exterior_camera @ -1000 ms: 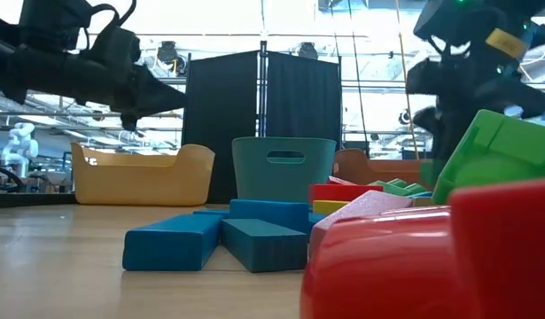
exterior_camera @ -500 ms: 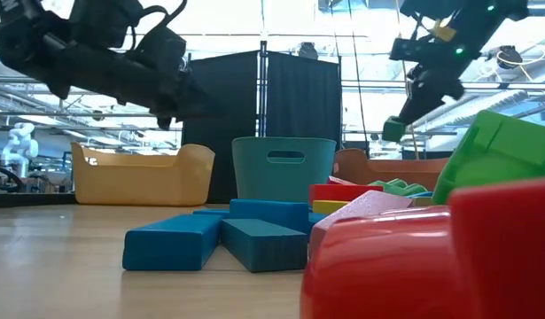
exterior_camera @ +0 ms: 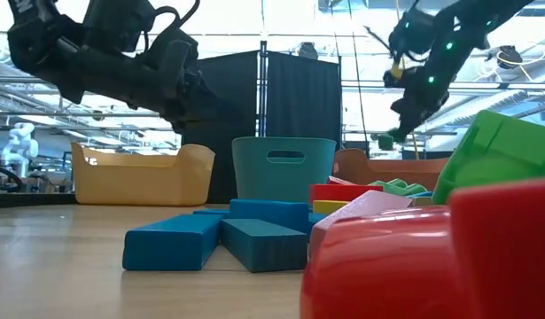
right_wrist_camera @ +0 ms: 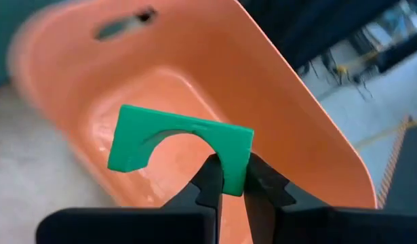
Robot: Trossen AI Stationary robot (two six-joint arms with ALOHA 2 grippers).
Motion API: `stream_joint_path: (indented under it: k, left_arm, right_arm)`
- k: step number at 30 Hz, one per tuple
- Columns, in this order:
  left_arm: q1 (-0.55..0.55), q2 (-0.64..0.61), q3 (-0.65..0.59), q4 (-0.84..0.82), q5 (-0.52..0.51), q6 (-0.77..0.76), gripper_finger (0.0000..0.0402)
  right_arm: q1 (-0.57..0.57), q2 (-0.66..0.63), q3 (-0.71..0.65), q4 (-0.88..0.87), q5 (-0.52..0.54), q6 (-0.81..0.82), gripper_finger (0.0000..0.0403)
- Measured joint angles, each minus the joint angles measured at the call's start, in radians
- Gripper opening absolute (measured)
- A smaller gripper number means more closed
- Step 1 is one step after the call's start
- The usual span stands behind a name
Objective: Sort blocks by size
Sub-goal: Put the green arch block into the orange bin
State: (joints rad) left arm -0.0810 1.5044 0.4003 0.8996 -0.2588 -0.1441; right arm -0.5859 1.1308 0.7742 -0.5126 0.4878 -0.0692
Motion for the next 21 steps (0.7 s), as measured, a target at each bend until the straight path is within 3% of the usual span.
stream_joint_path:
  k: [7,17,21]
  left_arm:
    - [-0.016,0.042,0.022,-0.001,0.001,0.000,0.0001]
    - [-0.026,0.107,0.031,0.002,0.002,0.000,0.0001]
    - [-0.039,0.132,0.031,0.010,0.003,0.000,0.0001]
  right_arm:
    - [-0.111,0.120,0.000,0.042,-0.090,-0.023,0.0030]
    - [-0.182,0.251,0.000,0.076,-0.256,-0.044,0.0031]
    - [-0.188,0.264,-0.001,0.084,-0.259,-0.020,0.0032]
